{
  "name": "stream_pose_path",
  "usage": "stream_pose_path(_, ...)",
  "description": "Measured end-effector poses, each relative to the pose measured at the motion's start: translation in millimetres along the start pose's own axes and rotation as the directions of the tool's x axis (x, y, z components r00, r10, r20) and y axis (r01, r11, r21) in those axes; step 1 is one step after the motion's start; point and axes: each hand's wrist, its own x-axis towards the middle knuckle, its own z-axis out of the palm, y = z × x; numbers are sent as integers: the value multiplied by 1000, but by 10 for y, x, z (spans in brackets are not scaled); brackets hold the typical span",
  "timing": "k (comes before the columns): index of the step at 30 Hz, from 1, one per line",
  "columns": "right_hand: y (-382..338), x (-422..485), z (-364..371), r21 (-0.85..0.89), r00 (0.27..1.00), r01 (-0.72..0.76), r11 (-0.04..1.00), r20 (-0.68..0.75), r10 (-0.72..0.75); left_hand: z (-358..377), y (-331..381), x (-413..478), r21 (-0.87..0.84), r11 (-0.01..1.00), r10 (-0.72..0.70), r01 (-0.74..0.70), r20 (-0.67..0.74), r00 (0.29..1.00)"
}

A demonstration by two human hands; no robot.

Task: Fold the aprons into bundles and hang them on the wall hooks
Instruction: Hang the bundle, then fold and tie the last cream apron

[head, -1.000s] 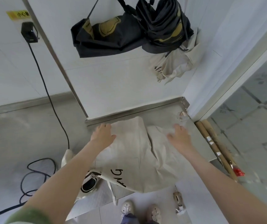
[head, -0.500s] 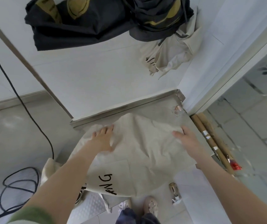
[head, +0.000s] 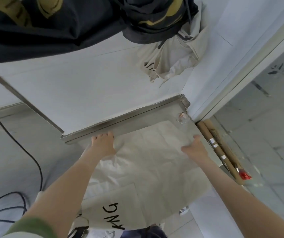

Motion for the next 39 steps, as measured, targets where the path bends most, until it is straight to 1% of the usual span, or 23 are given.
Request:
stream_pose_path(2, -115, 0, 41, -93, 995, 82, 992, -57, -88, -26, 27, 37, 45, 999, -3, 1, 59, 998)
stream_pose_path(4, -250, -6, 83, -109, 987, 147, 983, -50, -153, -49, 60, 52, 61, 997, 42, -51, 131, 990)
stream_pose_path(7, -444, 21, 165, -81, 982, 184, 980, -18, -186, -77, 66, 35, -31, 986, 166, -163, 196, 967)
stream_pose_path(8, -506, 48, 195, 8, 979, 201, 979, -19, -201, -110, 58, 11, -125, 977, 197, -175, 198, 960)
stream_pose_path(9, -577, 59, 217, 195, 977, 213, 957, -14, -215, -142, 35, -14, -221, 961, 212, -164, 215, 953)
stream_pose_path(11, -672, 58, 208, 649, 975, 176, 740, -12, -221, -194, 4, -51, -358, 924, 241, -135, 272, 932)
stream_pose_path(12, -705, 64, 172, 767, 978, 133, 628, 3, -210, -200, -30, -61, -398, 910, 251, -116, 309, 917)
stream_pose_path(14, -704, 88, 110, 815, 966, 70, 576, 89, -243, -178, -100, -74, -458, 887, 258, -58, 387, 885)
stream_pose_path(16, -686, 101, 58, 771, 933, -8, 636, 235, -274, -127, -160, -56, -512, 859, 266, -15, 422, 867)
stream_pose_path(18, -710, 55, -11, 595, 869, -4, 804, 401, -292, -134, -137, -54, -532, 847, 295, -24, 430, 853)
stream_pose_path(19, -741, 19, -47, 450, 828, 56, 891, 478, -293, -145, -112, -46, -528, 849, 303, -36, 431, 850)
stream_pose_path(20, -768, -14, -72, 349, 791, 98, 932, 541, -285, -164, -78, -36, -521, 852, 313, -53, 426, 849)
stream_pose_path(22, -826, -84, -79, 341, 721, 87, 936, 627, -295, -198, -17, -10, -471, 877, 314, -93, 415, 854)
stream_pose_path(23, -848, -97, -68, 365, 712, 84, 927, 629, -313, -209, 6, 15, -443, 890, 305, -108, 401, 864)
stream_pose_path(25, -883, -103, -28, 349, 717, 166, 922, 599, -356, -204, 31, 69, -393, 910, 283, -133, 354, 891)
stream_pose_path(28, -906, -88, 35, 234, 789, 309, 922, 478, -386, -164, 61, 144, -341, 922, 285, -181, 286, 915)
stream_pose_path(30, -963, -89, 28, 70, 823, 490, 869, 291, -488, -157, 97, 160, -341, 920, 285, -191, 251, 925)
stream_pose_path(31, -1022, -116, 21, -62, 786, 603, 796, 218, -578, -165, 128, 160, -344, 919, 287, -194, 242, 927)
stream_pose_path(32, -1072, -140, 38, -185, 707, 707, 682, 207, -676, -182, 168, 146, -338, 918, 295, -207, 234, 926)
stream_pose_path(33, -1140, -189, 60, -262, 605, 795, 547, 270, -749, -198, 214, 139, -322, 920, 306, -225, 229, 924)
stream_pose_path(35, -1219, -261, 229, -319, 466, 882, 346, 489, -737, -247, 318, 100, -310, 916, 328, -252, 222, 918)
stream_pose_path(37, -1255, -316, 402, -371, 438, 896, 244, 641, -630, -305, 393, 47, -338, 899, 358, -277, 207, 910)
stream_pose_path(39, -1295, -350, 464, -437, 487, 869, 234, 665, -566, -359, 399, -17, -391, 873, 385, -290, 190, 903)
